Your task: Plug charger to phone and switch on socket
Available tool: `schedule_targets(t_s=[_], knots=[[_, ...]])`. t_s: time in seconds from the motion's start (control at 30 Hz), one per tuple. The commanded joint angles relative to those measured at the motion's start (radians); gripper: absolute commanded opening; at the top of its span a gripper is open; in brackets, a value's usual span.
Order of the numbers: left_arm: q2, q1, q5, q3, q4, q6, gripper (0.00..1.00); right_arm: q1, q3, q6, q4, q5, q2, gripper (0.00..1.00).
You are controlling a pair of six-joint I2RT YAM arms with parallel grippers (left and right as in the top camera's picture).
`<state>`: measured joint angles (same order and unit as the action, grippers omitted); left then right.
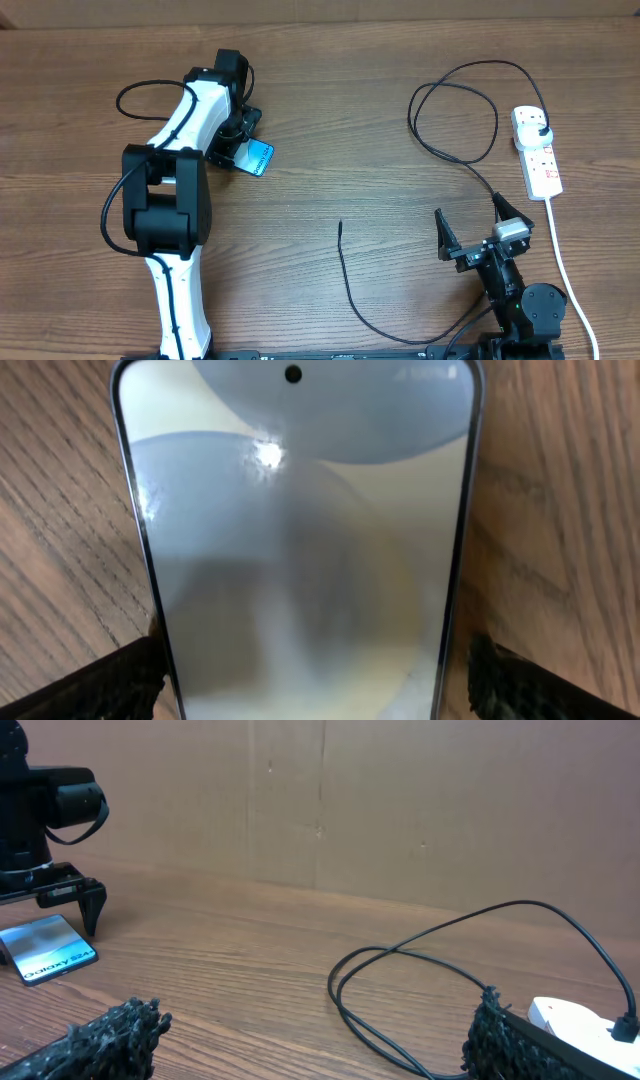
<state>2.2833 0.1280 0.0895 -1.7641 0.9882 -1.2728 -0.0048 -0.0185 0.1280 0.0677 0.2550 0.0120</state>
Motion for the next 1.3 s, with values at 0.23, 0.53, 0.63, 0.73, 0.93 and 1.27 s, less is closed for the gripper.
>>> schedule_targets(t_s=[0.23,0.53,0.63,0.73,0.93,1.27], knots=[[0.068,0.003,-0.094,0.082,-0.024,0.02,1.0,0.005,0.011,0.001,-0.006,-0.003,-0.009,1.0],[0.068,0.003,-0.117,0.082,-0.016,0.001,1.0,0.005,0.011,0.001,-0.006,-0.003,-0.009,1.0],[0.068,0.003,-0.116,0.082,-0.013,-0.019,1.0,0.005,0.011,0.001,-0.006,-0.003,-0.009,1.0],[0.068,0.002,-0.116,0.082,-0.013,-0.022,1.0,0.005,0.011,0.001,-0.006,-0.003,-0.009,1.0],[0.068,-0.005,-0.117,0.082,-0.005,-0.041,1.0,0.005,0.011,0.001,-0.006,-0.003,-0.009,1.0],[0.068,-0.028,-0.137,0.082,-0.005,-0.045,1.0,0.005,0.011,0.0,-0.006,-0.003,-0.009,1.0]])
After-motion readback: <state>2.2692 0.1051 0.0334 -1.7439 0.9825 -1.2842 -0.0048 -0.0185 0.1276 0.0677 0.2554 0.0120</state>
